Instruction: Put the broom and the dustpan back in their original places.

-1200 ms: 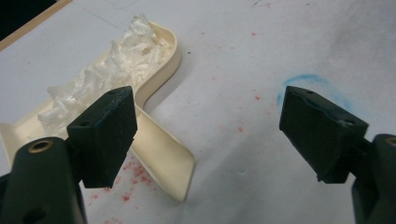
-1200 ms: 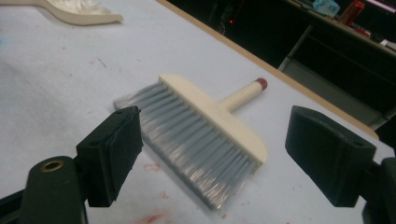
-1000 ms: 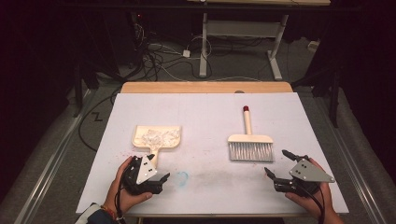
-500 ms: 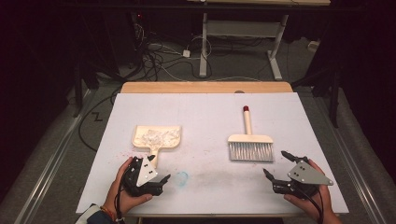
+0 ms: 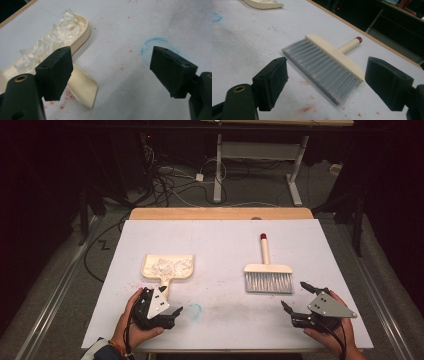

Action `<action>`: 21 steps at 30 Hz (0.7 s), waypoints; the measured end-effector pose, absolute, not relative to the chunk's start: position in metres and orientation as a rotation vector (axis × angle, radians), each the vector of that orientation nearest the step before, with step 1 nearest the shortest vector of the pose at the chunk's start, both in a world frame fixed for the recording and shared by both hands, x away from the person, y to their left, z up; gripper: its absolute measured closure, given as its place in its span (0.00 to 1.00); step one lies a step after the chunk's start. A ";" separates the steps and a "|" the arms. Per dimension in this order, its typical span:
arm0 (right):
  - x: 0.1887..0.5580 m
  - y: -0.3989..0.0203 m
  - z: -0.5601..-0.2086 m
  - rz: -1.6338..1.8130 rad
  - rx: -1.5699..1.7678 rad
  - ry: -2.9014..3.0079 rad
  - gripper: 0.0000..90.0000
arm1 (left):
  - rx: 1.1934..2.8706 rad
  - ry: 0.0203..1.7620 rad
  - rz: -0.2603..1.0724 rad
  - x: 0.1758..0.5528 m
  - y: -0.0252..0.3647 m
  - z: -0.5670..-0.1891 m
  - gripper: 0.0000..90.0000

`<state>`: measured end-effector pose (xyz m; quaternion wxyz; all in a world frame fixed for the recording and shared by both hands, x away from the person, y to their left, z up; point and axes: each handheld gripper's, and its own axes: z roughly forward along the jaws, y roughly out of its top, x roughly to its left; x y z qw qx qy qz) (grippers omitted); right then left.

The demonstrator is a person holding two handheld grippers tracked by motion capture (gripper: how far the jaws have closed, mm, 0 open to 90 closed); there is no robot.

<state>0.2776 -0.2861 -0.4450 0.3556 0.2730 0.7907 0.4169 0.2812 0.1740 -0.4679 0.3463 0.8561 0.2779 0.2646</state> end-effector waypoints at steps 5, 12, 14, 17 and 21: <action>0.277 -0.286 -0.445 1.067 0.694 2.041 0.21 | 2.223 0.722 0.690 0.282 0.173 -0.468 0.20; 0.279 -0.291 -0.441 1.054 0.688 2.033 0.21 | 2.224 0.729 0.685 0.284 0.173 -0.468 0.20; 0.279 -0.291 -0.442 1.049 0.691 2.032 0.21 | 2.226 0.733 0.683 0.285 0.172 -0.469 0.20; 0.281 -0.293 -0.442 1.073 0.703 2.037 0.21 | 2.227 0.744 0.681 0.287 0.173 -0.470 0.20; 0.283 -0.295 -0.442 1.067 0.710 2.033 0.21 | 2.219 0.752 0.679 0.289 0.173 -0.469 0.20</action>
